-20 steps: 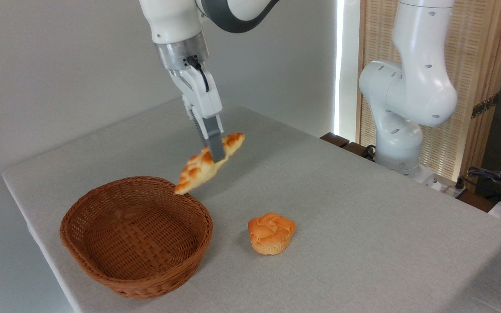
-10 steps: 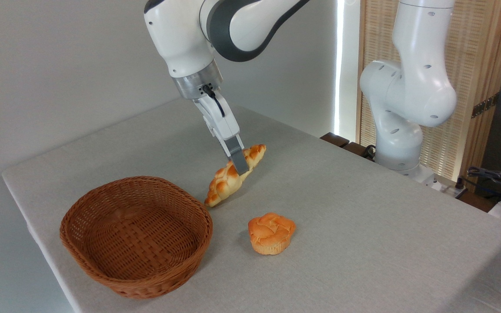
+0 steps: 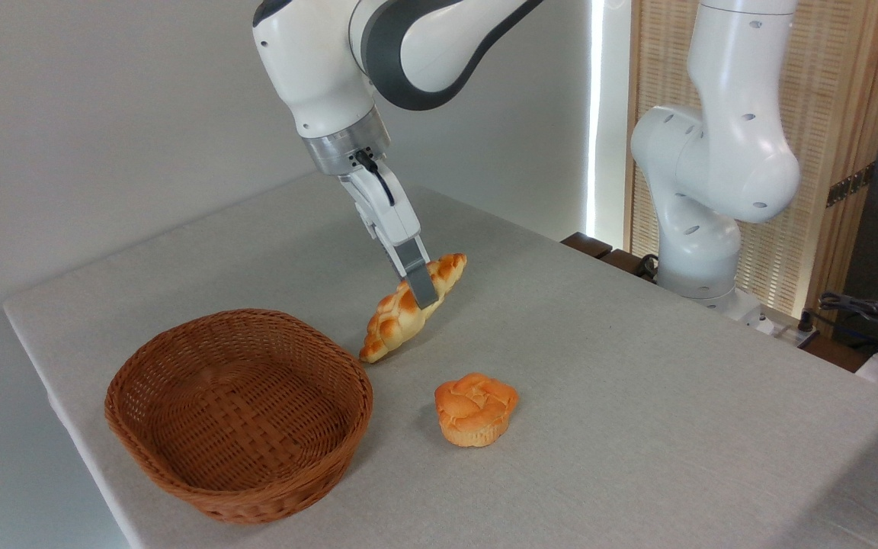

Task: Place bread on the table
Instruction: 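Lower the bread roll onto the table and open the gripper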

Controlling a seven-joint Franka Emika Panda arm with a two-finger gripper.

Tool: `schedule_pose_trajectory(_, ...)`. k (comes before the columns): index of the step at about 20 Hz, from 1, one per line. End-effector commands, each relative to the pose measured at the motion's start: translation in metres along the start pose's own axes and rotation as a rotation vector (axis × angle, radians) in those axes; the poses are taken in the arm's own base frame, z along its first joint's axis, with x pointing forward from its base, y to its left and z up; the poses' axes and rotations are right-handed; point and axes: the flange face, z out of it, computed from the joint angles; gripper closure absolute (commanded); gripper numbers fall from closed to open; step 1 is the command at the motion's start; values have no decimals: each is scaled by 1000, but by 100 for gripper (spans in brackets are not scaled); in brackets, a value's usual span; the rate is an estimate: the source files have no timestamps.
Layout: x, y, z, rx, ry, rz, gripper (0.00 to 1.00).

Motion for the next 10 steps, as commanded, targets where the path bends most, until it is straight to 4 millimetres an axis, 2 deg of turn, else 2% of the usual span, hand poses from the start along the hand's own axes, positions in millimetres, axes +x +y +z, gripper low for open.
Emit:
schedule_pose_trajectory(1,-1,0,-2,10,6,-11,0)
schedule_pose_trajectory(5,0,-1,-6,17,8,-11,0)
schedule_pose_trajectory(10,5,-9,-26,35,31,-19,0)
